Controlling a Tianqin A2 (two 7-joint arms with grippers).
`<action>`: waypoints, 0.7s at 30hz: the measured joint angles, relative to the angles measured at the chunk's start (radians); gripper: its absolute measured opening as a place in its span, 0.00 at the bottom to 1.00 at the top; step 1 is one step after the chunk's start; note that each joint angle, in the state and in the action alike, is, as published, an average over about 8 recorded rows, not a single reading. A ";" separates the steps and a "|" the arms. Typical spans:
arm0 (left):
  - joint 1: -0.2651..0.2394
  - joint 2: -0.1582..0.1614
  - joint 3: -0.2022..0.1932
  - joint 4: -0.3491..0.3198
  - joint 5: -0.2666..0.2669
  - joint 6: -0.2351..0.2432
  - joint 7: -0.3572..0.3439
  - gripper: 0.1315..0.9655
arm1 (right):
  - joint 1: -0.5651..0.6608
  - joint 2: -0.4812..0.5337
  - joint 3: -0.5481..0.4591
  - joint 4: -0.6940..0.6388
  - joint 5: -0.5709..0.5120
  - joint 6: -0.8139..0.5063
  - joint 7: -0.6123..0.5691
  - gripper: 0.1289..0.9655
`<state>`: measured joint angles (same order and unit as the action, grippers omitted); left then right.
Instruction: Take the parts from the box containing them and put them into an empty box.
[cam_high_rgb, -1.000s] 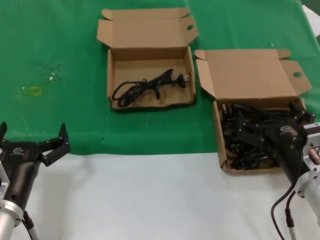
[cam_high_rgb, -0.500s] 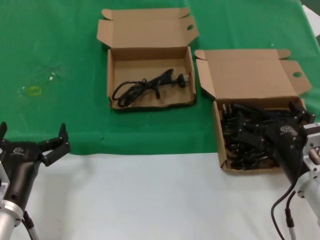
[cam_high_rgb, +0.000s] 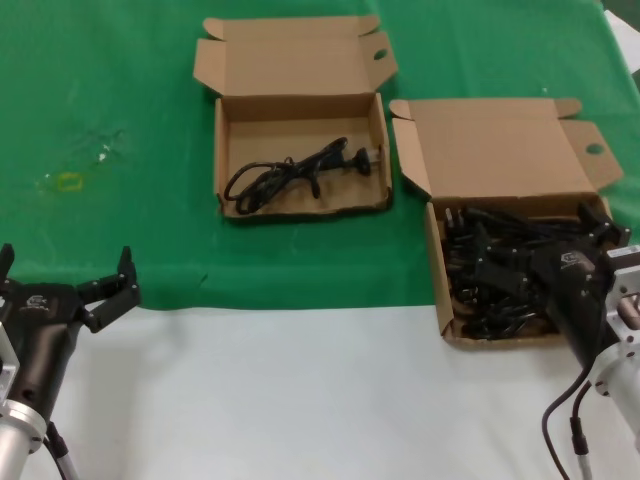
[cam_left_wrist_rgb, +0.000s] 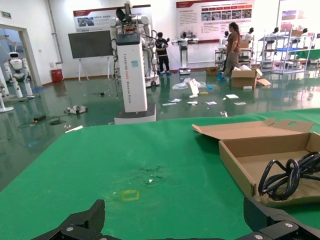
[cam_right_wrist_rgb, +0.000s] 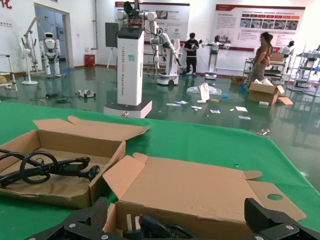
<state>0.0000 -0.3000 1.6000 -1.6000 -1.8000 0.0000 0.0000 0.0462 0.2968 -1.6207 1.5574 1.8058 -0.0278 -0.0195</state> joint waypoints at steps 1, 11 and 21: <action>0.000 0.000 0.000 0.000 0.000 0.000 0.000 1.00 | 0.000 0.000 0.000 0.000 0.000 0.000 0.000 1.00; 0.000 0.000 0.000 0.000 0.000 0.000 0.000 1.00 | 0.000 0.000 0.000 0.000 0.000 0.000 0.000 1.00; 0.000 0.000 0.000 0.000 0.000 0.000 0.000 1.00 | 0.000 0.000 0.000 0.000 0.000 0.000 0.000 1.00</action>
<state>0.0000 -0.3000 1.6000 -1.6000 -1.8000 0.0000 0.0000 0.0462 0.2968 -1.6207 1.5574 1.8058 -0.0278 -0.0195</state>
